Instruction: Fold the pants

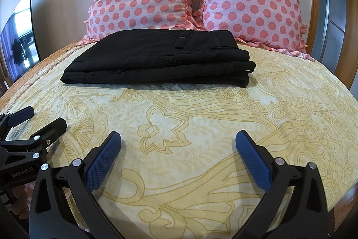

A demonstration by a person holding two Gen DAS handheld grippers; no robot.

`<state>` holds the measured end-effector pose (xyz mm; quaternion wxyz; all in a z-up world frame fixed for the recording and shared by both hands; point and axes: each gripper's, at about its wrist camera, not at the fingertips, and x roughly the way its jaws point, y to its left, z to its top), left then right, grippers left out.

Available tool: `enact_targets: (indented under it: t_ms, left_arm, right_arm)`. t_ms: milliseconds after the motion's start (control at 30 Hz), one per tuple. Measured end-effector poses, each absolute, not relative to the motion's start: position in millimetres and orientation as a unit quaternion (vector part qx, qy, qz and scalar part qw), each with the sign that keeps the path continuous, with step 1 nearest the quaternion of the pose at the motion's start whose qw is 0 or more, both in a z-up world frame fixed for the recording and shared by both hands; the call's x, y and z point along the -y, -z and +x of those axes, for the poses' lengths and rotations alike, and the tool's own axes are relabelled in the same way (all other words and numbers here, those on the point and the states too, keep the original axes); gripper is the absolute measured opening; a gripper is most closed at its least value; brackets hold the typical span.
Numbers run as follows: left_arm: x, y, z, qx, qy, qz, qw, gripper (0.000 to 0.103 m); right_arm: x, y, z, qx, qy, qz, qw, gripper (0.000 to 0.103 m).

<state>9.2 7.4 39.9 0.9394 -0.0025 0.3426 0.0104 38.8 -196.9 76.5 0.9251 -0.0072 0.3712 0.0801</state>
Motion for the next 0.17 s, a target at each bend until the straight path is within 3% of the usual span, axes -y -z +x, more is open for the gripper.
enact_targets:
  t_ms: [167]
  left_arm:
    - [-7.4,-40.9,8.8,-0.344,-0.011,-0.004,0.939,0.101]
  right_arm:
    - [196.7,-76.4,38.8,-0.371,-0.08,-0.007,0.925,0.102]
